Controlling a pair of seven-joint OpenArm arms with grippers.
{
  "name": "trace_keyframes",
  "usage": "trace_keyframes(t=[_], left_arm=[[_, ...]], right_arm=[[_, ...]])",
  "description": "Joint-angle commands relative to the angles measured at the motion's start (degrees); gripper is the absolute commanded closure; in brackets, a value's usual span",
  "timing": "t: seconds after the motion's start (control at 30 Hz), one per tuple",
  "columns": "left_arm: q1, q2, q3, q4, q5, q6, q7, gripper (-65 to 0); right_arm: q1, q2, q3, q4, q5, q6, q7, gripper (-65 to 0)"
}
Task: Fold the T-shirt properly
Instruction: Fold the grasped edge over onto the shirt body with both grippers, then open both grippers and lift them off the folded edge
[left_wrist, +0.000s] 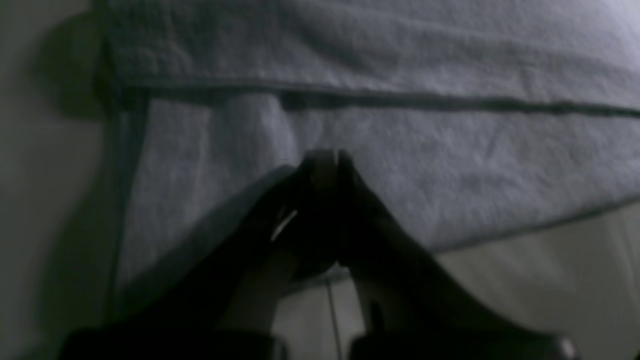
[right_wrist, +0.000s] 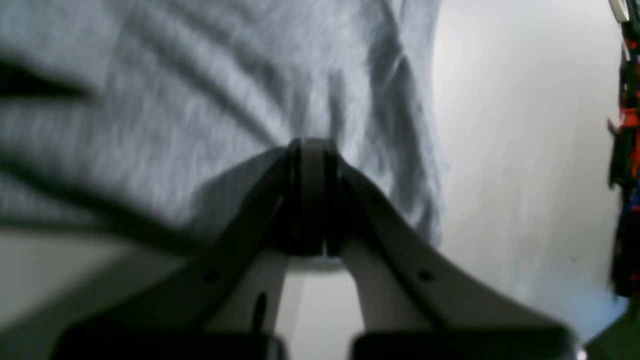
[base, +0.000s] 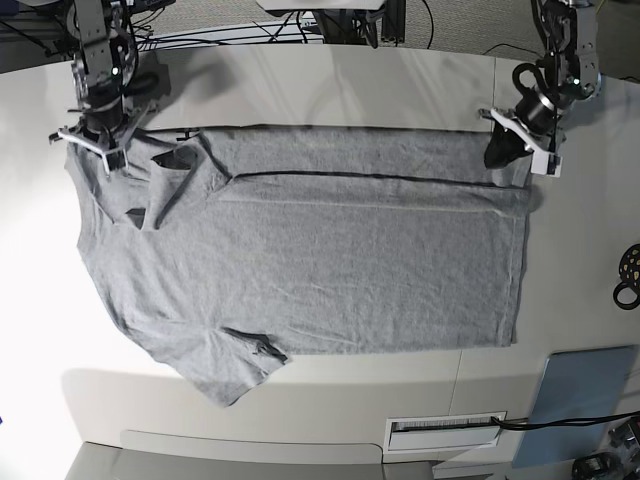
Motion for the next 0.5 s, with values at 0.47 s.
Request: trace_keyframes(t=[0.47], left_arm=[[9.6, -5.5, 0.3, 4.4, 2.4, -0.8, 4.0, 0.0]], right_arm=[[-10.3, 0.6, 0.1, 15.4, -5.1, -4.4, -6.1, 0.0]])
